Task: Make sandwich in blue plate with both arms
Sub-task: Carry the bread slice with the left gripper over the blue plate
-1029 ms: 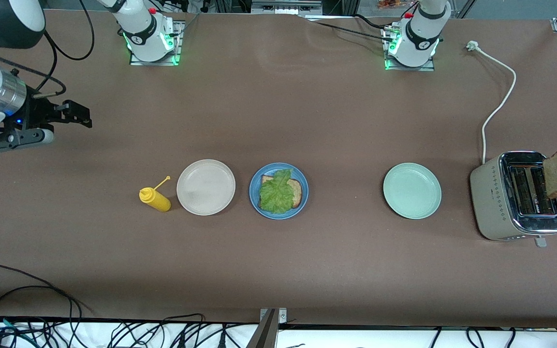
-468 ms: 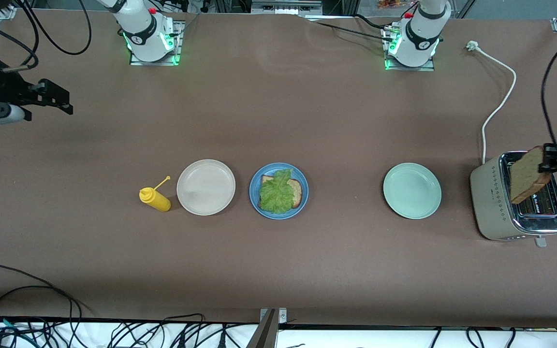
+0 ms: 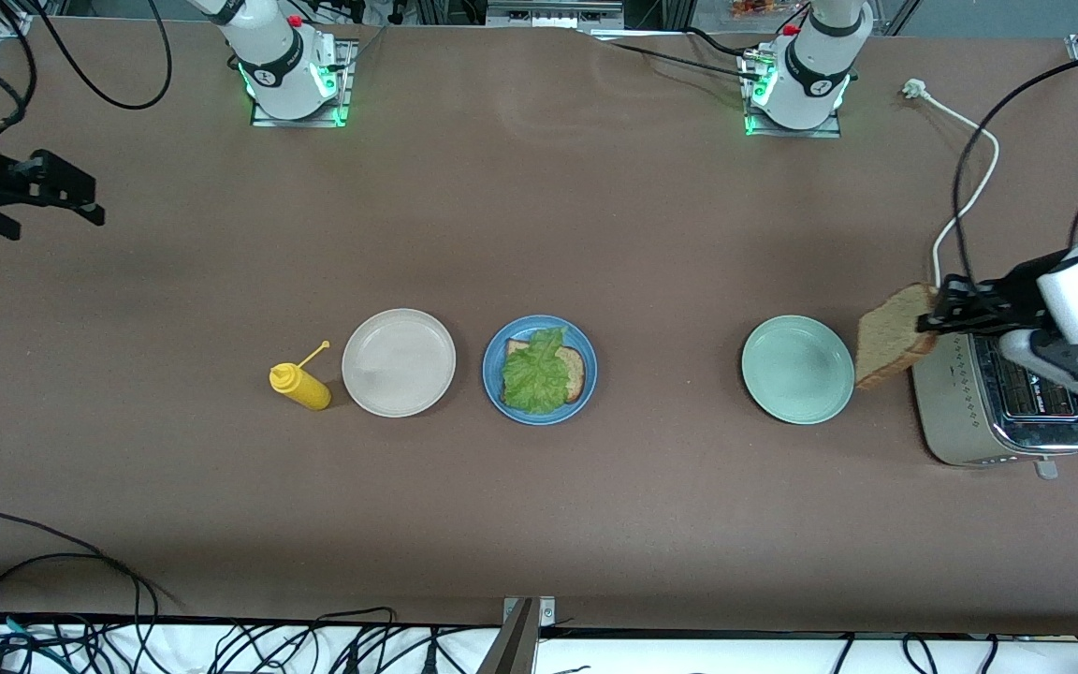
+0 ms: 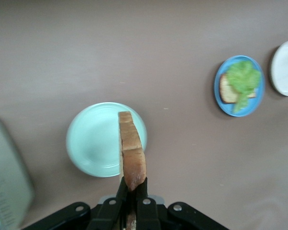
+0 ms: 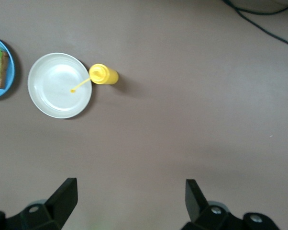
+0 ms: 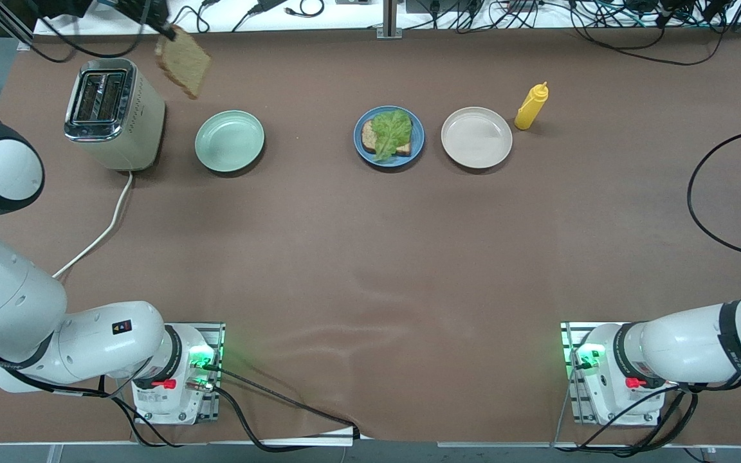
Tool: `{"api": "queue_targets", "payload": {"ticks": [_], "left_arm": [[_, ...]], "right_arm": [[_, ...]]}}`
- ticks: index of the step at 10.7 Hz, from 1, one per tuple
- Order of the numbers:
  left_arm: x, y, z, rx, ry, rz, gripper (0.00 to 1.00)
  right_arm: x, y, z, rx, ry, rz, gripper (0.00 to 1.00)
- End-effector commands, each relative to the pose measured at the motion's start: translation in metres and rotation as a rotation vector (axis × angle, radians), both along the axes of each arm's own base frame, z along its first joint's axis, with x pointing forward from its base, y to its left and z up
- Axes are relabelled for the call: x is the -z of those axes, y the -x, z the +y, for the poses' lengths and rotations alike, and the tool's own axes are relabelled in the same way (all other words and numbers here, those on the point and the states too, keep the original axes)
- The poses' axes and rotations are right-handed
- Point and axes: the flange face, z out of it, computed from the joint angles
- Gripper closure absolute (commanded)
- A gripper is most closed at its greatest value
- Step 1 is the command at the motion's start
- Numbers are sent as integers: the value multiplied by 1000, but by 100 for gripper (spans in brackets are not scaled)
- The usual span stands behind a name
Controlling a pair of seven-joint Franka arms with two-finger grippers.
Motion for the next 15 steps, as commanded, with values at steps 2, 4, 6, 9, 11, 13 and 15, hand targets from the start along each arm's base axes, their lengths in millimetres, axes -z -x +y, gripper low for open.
{"api": "queue_targets", "payload": {"ticks": [2, 4, 6, 9, 11, 13, 15], "left_arm": [[66, -17, -70, 32, 281, 138, 100], [106, -20, -117, 55, 375, 224, 100], [159, -25, -148, 57, 465, 314, 100], [217, -28, -210, 1, 608, 358, 100], [229, -19, -279, -3, 619, 307, 100], [237, -10, -315, -17, 651, 300, 100], [254, -6, -321, 12, 659, 300, 100]], "right_arm": [[8, -7, -65, -41, -87, 13, 0], [7, -7, -62, -24, -90, 11, 0], [7, -8, -52, 8, -90, 17, 0], [8, -8, -50, 6, -90, 19, 0], [9, -7, -49, 0, -85, 27, 0], [10, -8, -42, -15, -73, 29, 0], [9, -11, -23, -57, -19, 25, 0]]}}
